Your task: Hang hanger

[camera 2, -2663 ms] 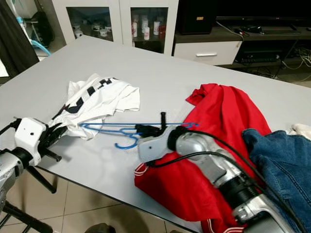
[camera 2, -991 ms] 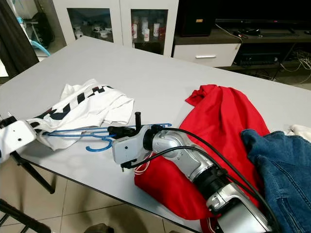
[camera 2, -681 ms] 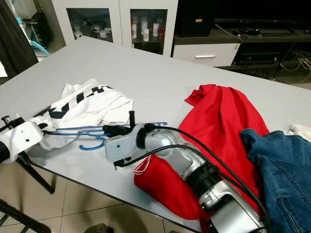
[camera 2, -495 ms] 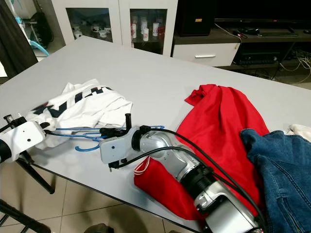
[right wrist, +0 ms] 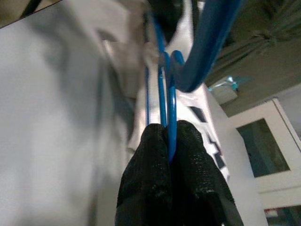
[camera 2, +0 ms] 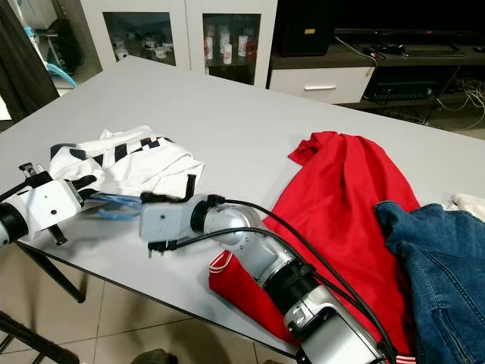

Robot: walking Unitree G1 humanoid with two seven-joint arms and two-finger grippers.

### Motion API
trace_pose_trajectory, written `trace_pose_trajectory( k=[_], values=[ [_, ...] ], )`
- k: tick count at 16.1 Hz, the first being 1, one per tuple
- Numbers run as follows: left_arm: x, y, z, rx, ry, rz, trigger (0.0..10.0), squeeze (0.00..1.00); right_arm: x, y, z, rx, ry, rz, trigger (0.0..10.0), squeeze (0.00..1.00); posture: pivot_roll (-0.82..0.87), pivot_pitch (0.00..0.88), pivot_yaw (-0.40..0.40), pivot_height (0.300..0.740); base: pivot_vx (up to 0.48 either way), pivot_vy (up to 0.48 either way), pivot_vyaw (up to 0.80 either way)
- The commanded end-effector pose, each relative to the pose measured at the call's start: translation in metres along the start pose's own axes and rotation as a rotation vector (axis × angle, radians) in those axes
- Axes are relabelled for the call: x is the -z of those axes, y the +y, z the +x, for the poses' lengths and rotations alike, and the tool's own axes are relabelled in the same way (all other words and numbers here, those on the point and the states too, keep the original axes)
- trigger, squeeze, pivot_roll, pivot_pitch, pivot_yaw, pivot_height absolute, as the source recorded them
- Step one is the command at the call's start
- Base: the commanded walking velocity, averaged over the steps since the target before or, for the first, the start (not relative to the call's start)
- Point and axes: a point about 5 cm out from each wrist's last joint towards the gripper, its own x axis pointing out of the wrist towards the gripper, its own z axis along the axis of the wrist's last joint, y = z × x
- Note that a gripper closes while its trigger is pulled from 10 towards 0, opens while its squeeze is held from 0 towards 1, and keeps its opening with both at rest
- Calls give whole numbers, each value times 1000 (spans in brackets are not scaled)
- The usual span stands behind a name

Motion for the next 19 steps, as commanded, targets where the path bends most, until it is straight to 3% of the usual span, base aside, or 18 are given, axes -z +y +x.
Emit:
trace_pose_trajectory(
  k=[1,5,6,8,9,10,12,14,15,18,19],
  values=[
    [-9,2,0,17,-32,30,10000,0,0,-12,-1,80,-12,39,10000,0,89,3,2,740,0,0,0],
    [-8,10,0,-9,-12,78,10000,0,-2,-14,1,75,-23,61,10000,0,87,0,4,740,0,0,0],
    [-5,16,-3,-19,15,113,10000,0,0,-13,0,72,-13,63,10000,0,88,0,4,740,0,0,0],
    [10,29,-16,-2,153,260,10000,0,9,-12,-7,72,19,82,10000,0,89,0,5,740,0,0,0],
    [14,34,-21,-11,169,247,10000,0,13,-10,-11,70,31,85,10000,0,89,0,7,740,0,0,0],
    [14,37,-22,-54,145,195,10000,1000,15,-9,-12,73,37,92,10000,0,88,0,8,740,0,0,0],
    [11,31,-16,-76,80,104,10000,1000,17,-9,-13,82,47,98,10000,0,87,0,11,740,0,0,0],
    [11,28,-10,-101,64,88,10000,1000,17,-10,-12,86,51,101,10000,0,87,0,12,740,0,0,0],
    [14,28,-9,-124,76,85,10000,0,16,-10,-11,87,48,101,10000,0,87,0,11,740,0,0,0],
    [17,44,-17,-242,98,155,10000,0,16,-9,-11,81,55,98,10000,0,89,0,4,740,0,0,0],
    [16,57,-25,-302,105,206,10000,0,18,-6,-11,71,66,100,10000,0,91,0,0,740,0,0,0]
  ],
)
